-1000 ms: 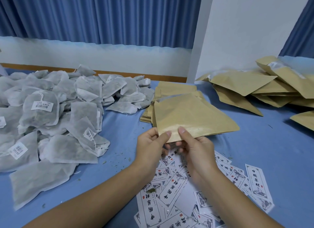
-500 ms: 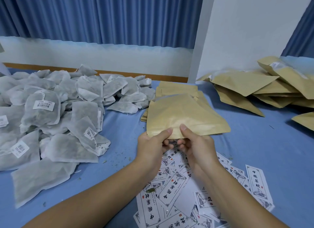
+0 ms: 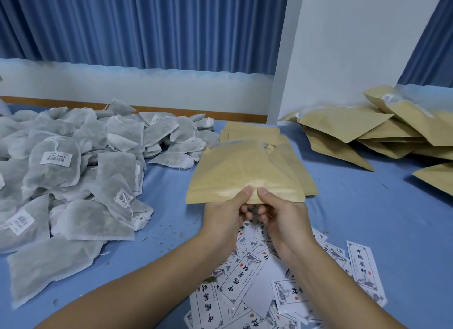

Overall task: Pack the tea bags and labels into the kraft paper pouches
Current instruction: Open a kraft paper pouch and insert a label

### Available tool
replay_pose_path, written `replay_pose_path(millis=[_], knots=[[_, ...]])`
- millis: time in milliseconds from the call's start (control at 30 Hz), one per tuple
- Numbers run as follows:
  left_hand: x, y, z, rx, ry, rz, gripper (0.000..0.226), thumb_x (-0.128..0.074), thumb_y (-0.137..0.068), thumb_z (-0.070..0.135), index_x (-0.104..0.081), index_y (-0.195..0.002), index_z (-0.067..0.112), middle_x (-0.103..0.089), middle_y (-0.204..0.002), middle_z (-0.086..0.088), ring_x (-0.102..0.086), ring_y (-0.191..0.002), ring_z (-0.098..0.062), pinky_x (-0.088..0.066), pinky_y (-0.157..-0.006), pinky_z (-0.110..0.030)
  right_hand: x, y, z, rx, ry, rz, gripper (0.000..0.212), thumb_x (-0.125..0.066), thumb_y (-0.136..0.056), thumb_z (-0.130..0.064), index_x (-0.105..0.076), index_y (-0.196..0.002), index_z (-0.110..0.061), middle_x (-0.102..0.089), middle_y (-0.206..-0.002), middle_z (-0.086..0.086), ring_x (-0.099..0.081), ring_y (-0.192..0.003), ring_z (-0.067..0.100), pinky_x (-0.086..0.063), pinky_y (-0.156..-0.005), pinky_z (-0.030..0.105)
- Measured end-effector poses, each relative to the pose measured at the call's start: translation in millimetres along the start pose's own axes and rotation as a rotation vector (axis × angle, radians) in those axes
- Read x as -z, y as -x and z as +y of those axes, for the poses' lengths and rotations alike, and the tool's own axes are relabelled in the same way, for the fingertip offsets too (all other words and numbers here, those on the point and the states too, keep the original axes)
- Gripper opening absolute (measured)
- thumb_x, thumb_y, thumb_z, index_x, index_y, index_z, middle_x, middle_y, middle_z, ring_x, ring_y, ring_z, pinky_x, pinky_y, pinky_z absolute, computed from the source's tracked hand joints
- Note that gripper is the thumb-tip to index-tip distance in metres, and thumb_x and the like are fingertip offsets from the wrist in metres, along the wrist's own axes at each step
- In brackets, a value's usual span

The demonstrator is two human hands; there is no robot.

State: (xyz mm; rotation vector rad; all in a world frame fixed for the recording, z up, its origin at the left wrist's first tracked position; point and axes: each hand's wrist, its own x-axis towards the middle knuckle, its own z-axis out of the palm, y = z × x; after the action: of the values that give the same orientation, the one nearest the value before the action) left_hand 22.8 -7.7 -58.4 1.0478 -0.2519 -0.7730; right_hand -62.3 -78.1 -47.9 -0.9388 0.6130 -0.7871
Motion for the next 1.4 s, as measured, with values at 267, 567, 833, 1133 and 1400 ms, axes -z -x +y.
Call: replay_pose_path(millis=[267,567,833,1133,1400], knots=[[-22,-7,6,0.01,-0.025,0.075,0.039,-0.055,-0.1,0.039,-0.064,-0.083,0.006,-0.054,-0.055,-0.008,-0.043,-0.039,-0.017,-0.029,-0.051,-0.032,12,-9,-23,0.097,0.014,0.136,0.022,-0.065,-0.097,-0.017,-0.067,-0.107,0.002,-0.061,-0.062,0.006,-0.053,-0.047,0.014,-0.042,-0.041,0.023],[-41,-8,3,0.02,0.208,0.182,0.021,-0.053,-0.103,0.027,-0.062,-0.115,0.013,-0.074,-0.1,-0.008,-0.073,-0.081,-0.022,-0.06,-0.06,-0.034,18,-12,-20,0.148,-0.036,0.329,0.009,-0.063,-0.094,-0.012,-0.066,-0.091,-0.004,-0.067,-0.062,0.007,-0.062,-0.047,0.018,-0.048,-0.042,0.026],[-83,-12,13,-0.025,0.378,0.003,0.015,-0.041,-0.106,0.008,-0.054,-0.114,0.012,-0.072,-0.112,-0.016,-0.072,-0.101,-0.034,-0.056,-0.09,-0.056,22,-21,-45,0.075,-0.419,0.113,0.033,-0.039,-0.101,0.009,-0.057,-0.128,0.001,-0.07,-0.12,0.018,-0.07,-0.11,0.03,-0.055,-0.098,0.043],[-191,-73,31,-0.126,0.046,-0.246,0.009,-0.053,-0.101,0.01,-0.059,-0.101,0.016,-0.072,-0.09,0.004,-0.07,-0.09,-0.015,-0.059,-0.082,-0.038,62,-103,-145,0.333,-0.566,0.084,0.037,-0.037,-0.101,0.011,-0.054,-0.131,-0.003,-0.067,-0.126,0.015,-0.072,-0.103,0.022,-0.059,-0.089,0.037],[-151,-156,9,-0.348,-1.79,-0.364,0.061,-0.051,-0.096,0.047,-0.035,-0.146,0.016,-0.036,-0.152,-0.015,-0.033,-0.14,-0.036,-0.035,-0.111,-0.048,95,-160,-101,0.312,0.575,0.243,0.02,-0.051,-0.102,-0.02,-0.066,-0.098,-0.009,-0.07,-0.095,0.006,-0.062,-0.1,0.029,-0.049,-0.088,0.035]])
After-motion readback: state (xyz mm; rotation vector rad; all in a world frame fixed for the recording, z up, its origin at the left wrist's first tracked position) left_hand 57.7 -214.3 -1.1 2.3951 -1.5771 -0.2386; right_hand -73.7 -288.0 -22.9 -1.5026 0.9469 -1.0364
